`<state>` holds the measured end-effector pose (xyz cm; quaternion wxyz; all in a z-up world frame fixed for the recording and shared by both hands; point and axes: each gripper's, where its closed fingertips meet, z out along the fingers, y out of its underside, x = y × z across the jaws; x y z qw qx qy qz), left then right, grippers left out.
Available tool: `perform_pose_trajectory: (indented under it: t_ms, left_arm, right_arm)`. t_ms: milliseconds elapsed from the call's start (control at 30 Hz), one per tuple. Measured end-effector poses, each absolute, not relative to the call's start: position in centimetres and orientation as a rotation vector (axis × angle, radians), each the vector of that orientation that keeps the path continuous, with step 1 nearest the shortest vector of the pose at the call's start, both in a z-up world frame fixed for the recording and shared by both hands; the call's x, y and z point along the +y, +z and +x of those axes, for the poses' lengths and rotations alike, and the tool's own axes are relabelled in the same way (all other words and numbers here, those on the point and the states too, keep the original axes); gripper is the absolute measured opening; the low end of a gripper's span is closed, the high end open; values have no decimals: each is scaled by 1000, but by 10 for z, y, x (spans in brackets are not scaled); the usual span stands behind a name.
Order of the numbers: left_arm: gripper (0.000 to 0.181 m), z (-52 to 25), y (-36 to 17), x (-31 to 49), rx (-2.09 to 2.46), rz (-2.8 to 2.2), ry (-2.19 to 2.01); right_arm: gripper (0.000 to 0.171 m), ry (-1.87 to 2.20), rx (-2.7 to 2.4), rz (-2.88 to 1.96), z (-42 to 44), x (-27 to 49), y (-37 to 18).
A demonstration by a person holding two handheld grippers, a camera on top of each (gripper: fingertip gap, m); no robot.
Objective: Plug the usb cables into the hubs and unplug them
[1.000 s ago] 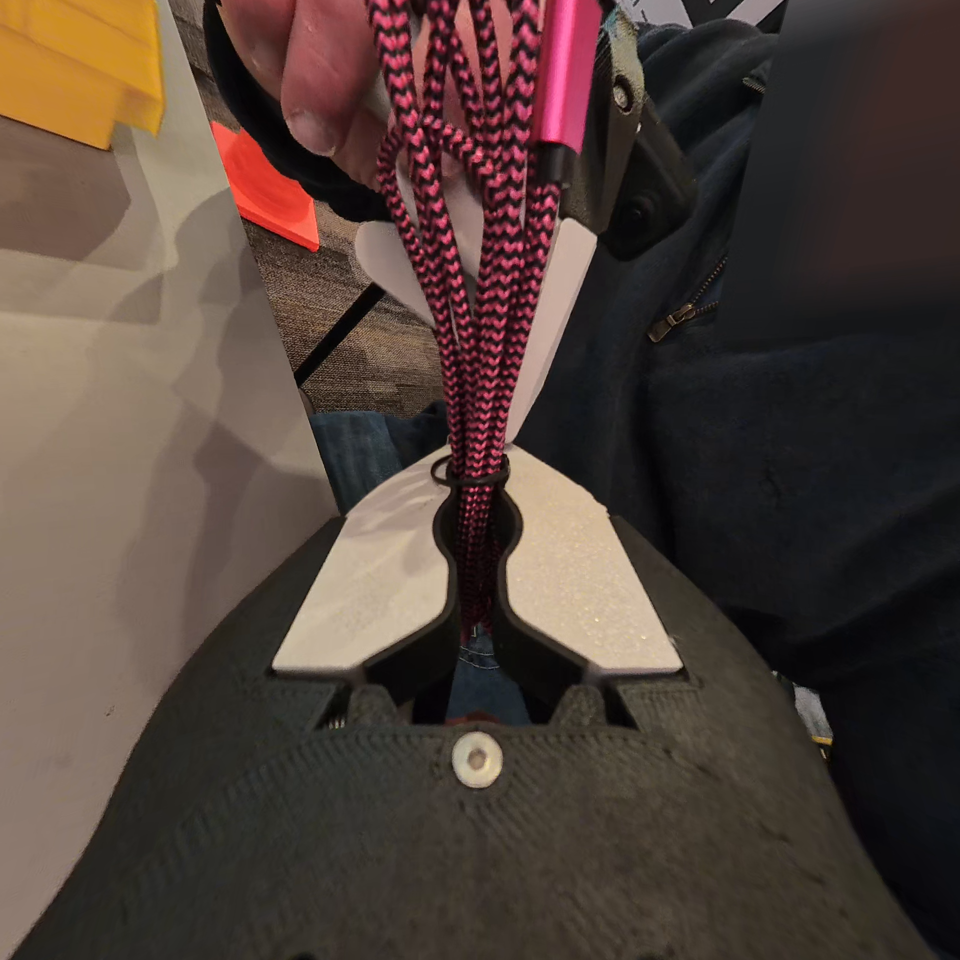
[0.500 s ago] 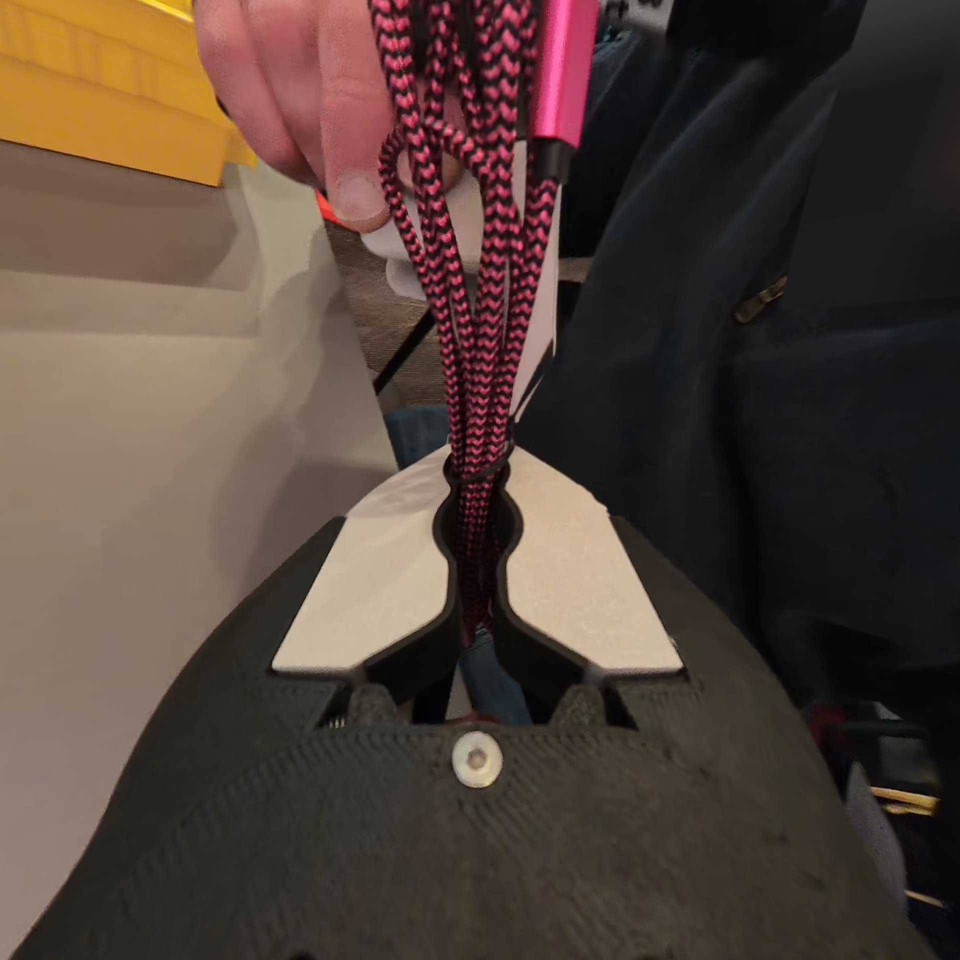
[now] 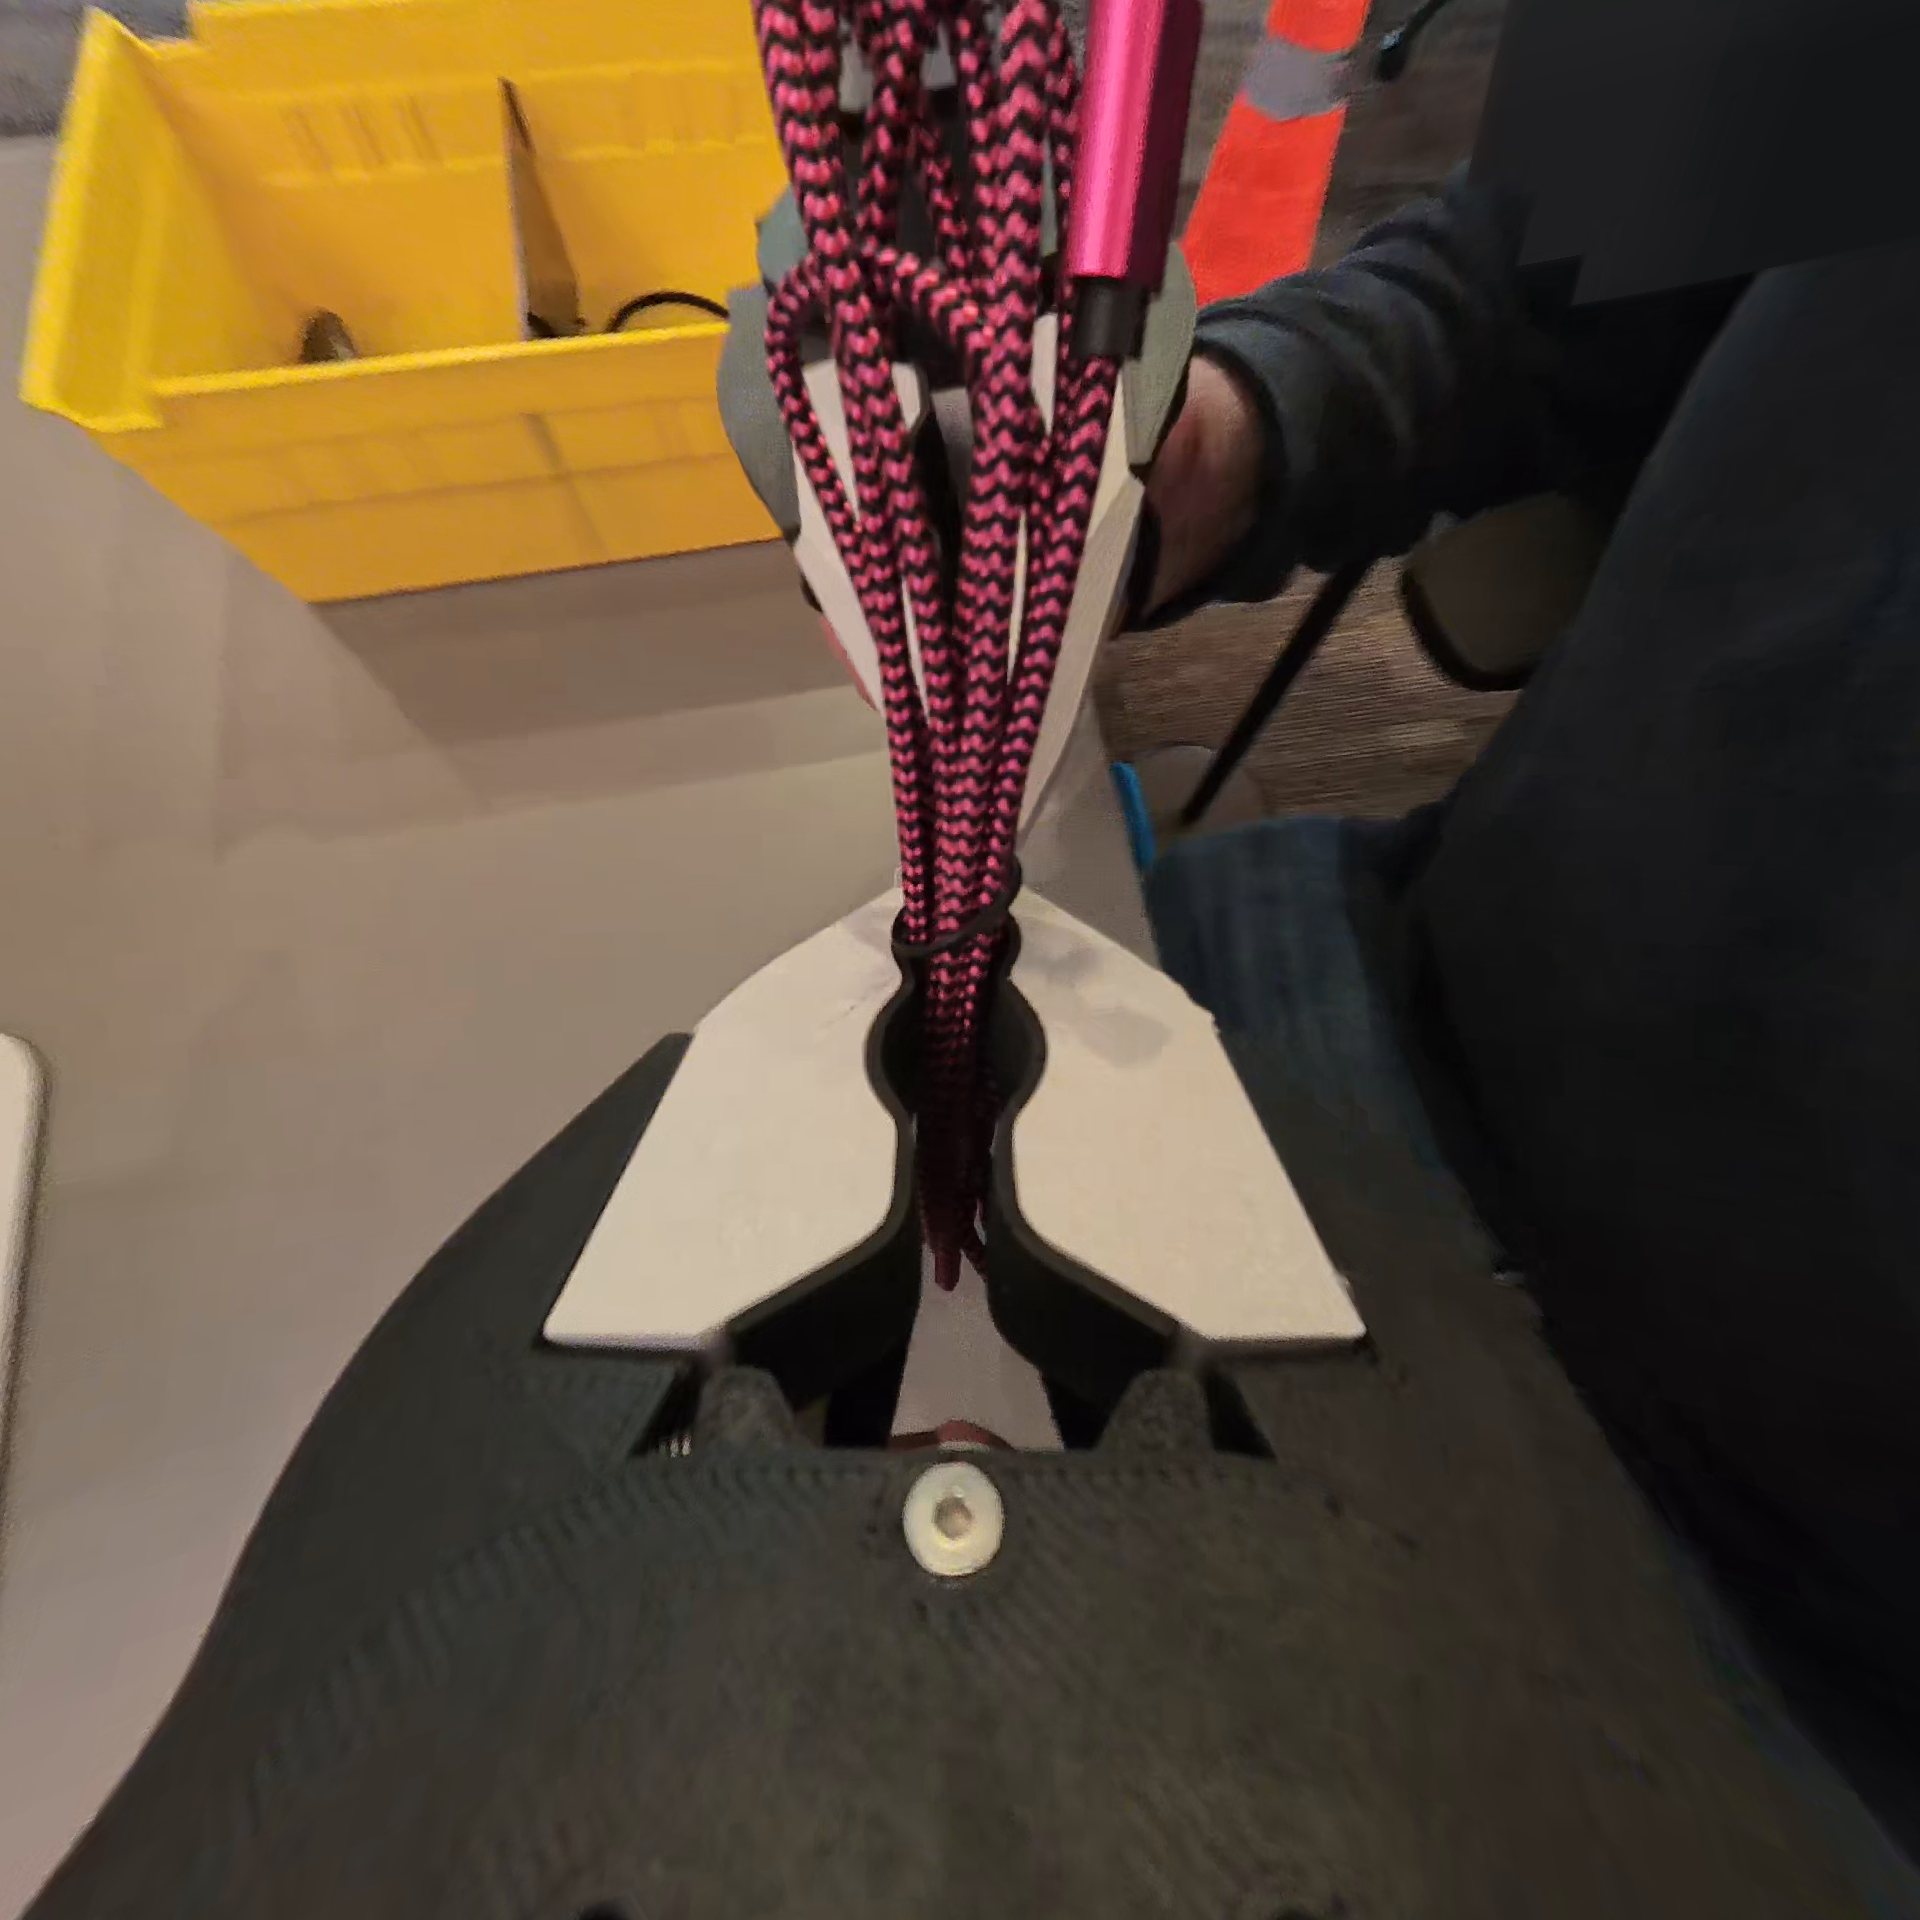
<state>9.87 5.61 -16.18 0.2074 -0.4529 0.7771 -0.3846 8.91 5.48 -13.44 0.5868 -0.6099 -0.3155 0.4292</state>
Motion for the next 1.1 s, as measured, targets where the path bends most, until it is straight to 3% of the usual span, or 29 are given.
perform_pose_trajectory:
  t_ms: [367,700,867,933,1100]
  left_arm:
    - [7,110,-151,78,2000,-625,-208]
    - [6,116,-136,76,1778,-12,379]
    - [7,112,-145,89,1804,-223,245]
    - [7,111,-149,95,1820,-426,85]
    - [7,107,-165,106,1854,-899,-373]
  right_arm:
    - [0,1686,-358,-1362,91,57,-140]
    - [0,1961,-229,-1322,82,56,-150]
    - [2,1859,-202,-1312,86,69,-154]
    - [23,1794,-206,-1317,93,75,-152]
    - [32,1424,-423,-1369,104,77,-141]
